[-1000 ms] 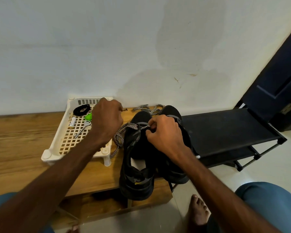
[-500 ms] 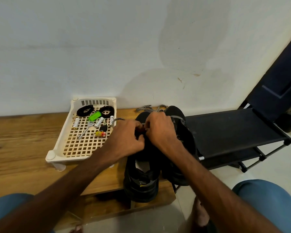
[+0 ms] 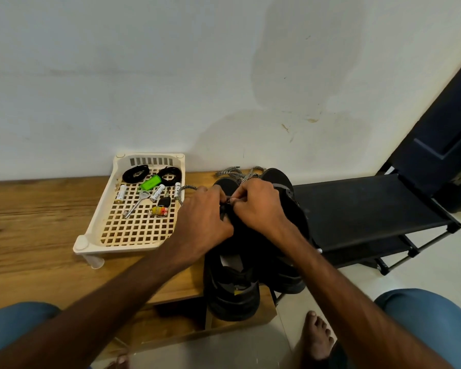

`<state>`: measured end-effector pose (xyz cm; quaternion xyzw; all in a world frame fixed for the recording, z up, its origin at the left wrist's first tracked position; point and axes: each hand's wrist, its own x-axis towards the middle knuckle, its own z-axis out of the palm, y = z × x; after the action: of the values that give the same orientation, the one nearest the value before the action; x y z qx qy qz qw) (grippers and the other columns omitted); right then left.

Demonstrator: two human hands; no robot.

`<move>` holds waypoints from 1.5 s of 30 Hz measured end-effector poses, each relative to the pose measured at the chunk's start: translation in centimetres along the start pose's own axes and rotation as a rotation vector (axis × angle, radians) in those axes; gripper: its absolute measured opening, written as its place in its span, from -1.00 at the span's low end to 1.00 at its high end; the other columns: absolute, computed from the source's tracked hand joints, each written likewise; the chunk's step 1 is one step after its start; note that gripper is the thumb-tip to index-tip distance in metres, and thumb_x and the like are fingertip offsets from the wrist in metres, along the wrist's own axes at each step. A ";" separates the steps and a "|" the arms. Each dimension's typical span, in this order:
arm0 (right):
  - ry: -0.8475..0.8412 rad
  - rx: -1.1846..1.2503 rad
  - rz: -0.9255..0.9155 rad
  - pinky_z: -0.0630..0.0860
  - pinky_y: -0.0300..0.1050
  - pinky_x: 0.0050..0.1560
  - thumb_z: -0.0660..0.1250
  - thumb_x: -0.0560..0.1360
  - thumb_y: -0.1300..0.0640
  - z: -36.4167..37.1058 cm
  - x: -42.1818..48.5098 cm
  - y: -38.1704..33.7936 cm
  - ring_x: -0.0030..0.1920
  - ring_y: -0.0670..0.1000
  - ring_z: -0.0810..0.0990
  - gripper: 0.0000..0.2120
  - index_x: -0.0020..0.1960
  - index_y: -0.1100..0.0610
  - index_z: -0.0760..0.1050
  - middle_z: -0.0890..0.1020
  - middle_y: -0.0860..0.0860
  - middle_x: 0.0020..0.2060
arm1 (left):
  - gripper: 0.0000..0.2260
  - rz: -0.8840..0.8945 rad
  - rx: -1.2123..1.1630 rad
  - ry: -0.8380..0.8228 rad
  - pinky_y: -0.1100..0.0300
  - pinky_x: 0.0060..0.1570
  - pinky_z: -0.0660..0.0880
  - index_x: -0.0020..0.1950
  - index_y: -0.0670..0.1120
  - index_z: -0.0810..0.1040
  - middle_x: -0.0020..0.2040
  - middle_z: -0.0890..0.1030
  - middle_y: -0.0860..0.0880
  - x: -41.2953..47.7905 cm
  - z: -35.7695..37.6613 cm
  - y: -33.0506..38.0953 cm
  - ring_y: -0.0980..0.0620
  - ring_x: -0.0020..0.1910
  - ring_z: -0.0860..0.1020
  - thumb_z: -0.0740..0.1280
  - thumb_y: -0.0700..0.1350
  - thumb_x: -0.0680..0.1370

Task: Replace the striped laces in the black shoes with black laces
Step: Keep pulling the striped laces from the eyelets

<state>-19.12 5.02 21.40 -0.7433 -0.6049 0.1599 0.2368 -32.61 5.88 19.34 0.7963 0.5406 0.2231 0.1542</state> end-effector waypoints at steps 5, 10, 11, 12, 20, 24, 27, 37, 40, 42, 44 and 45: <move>-0.002 0.337 0.223 0.67 0.17 0.06 0.31 0.53 0.24 -0.5 0.7 1.7 -0.12 0.12 0.75 -0.78 -0.16 0.32 0.67 0.73 0.20 -0.19 | -0.76 -0.031 -0.061 0.044 0.08 0.09 0.56 0.09 -0.05 0.62 0.02 0.64 0.01 0.3 -0.1 -0.9 0.05 0.01 0.60 0.48 -0.06 0.45; -0.041 0.127 -0.081 0.55 -0.23 0.10 0.47 0.47 0.16 -1.2 0.1 0.8 0.04 -0.09 0.66 -0.77 0.12 0.07 0.68 0.71 -0.06 0.02 | -0.80 -0.037 -0.097 0.057 0.29 -0.11 0.46 0.03 -0.04 0.69 -0.07 0.69 0.05 0.4 -0.4 -1.3 0.10 -0.09 0.62 0.49 -0.10 0.41; -0.090 0.043 -0.137 0.56 -0.23 0.11 0.47 0.45 0.18 -1.1 -0.1 0.3 0.07 -0.09 0.66 -0.73 0.15 0.06 0.69 0.72 -0.05 0.07 | -0.79 -0.039 -0.109 0.053 0.32 -0.13 0.44 0.03 -0.03 0.70 -0.08 0.70 0.05 0.5 -0.5 -1.4 0.11 -0.10 0.63 0.49 -0.11 0.40; -0.116 -0.028 -0.163 0.60 -0.17 0.13 0.47 0.45 0.20 -0.8 -0.2 0.0 0.08 -0.06 0.66 -0.71 0.16 0.06 0.71 0.72 -0.03 0.08 | -0.79 -0.036 -0.112 0.048 0.33 -0.14 0.44 0.02 -0.02 0.70 -0.09 0.71 0.05 0.4 -0.6 -1.4 0.12 -0.11 0.63 0.50 -0.10 0.40; -0.068 -0.075 -0.114 0.64 0.00 0.11 0.45 0.53 0.21 -0.2 -0.1 -0.2 0.06 0.05 0.68 -0.91 -0.06 0.15 0.75 0.73 0.09 0.00 | -0.79 0.000 -0.104 0.073 0.19 -0.05 0.57 0.01 -0.02 0.74 -0.09 0.72 0.04 0.1 -0.7 -0.9 0.08 -0.11 0.64 0.50 -0.11 0.39; -0.036 -0.020 -0.114 0.62 -0.11 0.03 0.44 0.54 0.23 -1.4 0.7 0.7 -0.01 -0.04 0.67 -0.85 -0.17 0.14 0.75 0.68 -0.05 -0.13 | -0.79 -0.011 -0.115 0.100 0.31 -0.11 0.42 0.03 -0.07 0.74 -0.07 0.72 0.01 -0.2 -0.5 -0.6 0.10 -0.14 0.61 0.51 -0.15 0.39; 0.114 -0.074 -0.141 0.53 -0.04 0.17 0.38 0.60 0.15 -3.0 1.2 2.2 0.17 0.04 0.50 -0.87 -0.06 0.09 0.70 0.52 0.04 0.11 | -0.78 -0.035 -0.118 0.109 0.28 -0.09 0.43 0.03 -0.10 0.73 -0.04 0.71 -0.01 0.0 -0.5 -0.6 0.10 -0.15 0.58 0.50 -0.16 0.40; 0.005 -0.268 -0.261 0.19 0.21 0.51 0.46 0.54 0.11 -0.9 -1.0 0.5 0.60 0.13 0.06 -0.69 0.28 0.05 0.63 0.22 0.12 0.57 | -0.79 0.004 -0.098 0.073 0.11 -0.06 0.63 0.03 -0.09 0.74 -0.10 0.71 -0.02 0.0 -0.6 -0.3 0.03 -0.14 0.65 0.48 -0.12 0.41; -0.078 -0.274 -0.208 0.23 0.23 0.48 0.48 0.53 0.08 -0.6 -0.5 -0.1 0.58 0.16 0.14 -0.77 0.17 0.06 0.70 0.33 0.12 0.53 | -0.84 0.041 -0.098 0.067 0.13 -0.13 0.63 -0.03 -0.09 0.74 -0.17 0.71 -0.04 0.0 -0.8 -0.3 0.03 -0.19 0.65 0.48 -0.13 0.41; -0.093 -0.211 -0.191 0.32 0.21 0.43 0.48 0.51 0.14 -0.3 -0.3 -0.3 0.51 0.16 0.29 -0.82 0.11 0.06 0.73 0.46 0.10 0.43 | -0.83 0.060 -0.092 0.067 0.16 -0.14 0.61 -0.03 -0.10 0.74 -0.16 0.72 -0.05 0.1 -0.7 -0.3 0.03 -0.19 0.65 0.48 -0.14 0.41; -0.076 -0.208 -0.189 0.38 0.20 0.40 0.48 0.50 0.18 -0.1 -0.2 -0.3 0.43 0.14 0.38 -0.84 0.07 0.07 0.74 0.53 0.07 0.33 | -0.82 0.078 -0.085 0.056 0.15 -0.13 0.61 -0.02 -0.12 0.75 -0.15 0.72 -0.07 0.2 -0.7 -0.3 0.02 -0.18 0.65 0.48 -0.16 0.40; -0.070 -0.204 -0.183 0.39 0.19 0.39 0.48 0.50 0.19 0.0 -0.1 -0.3 0.41 0.13 0.39 -0.86 0.05 0.08 0.74 0.54 0.07 0.31 | -0.82 0.084 -0.086 0.055 0.13 -0.12 0.62 -0.03 -0.13 0.75 -0.15 0.72 -0.07 0.2 -0.7 -0.3 0.01 -0.18 0.65 0.48 -0.16 0.39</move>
<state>-19.39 4.97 21.51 -0.6991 -0.6912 0.1010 0.1525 -33.19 6.21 19.82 0.8045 0.5007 0.2743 0.1639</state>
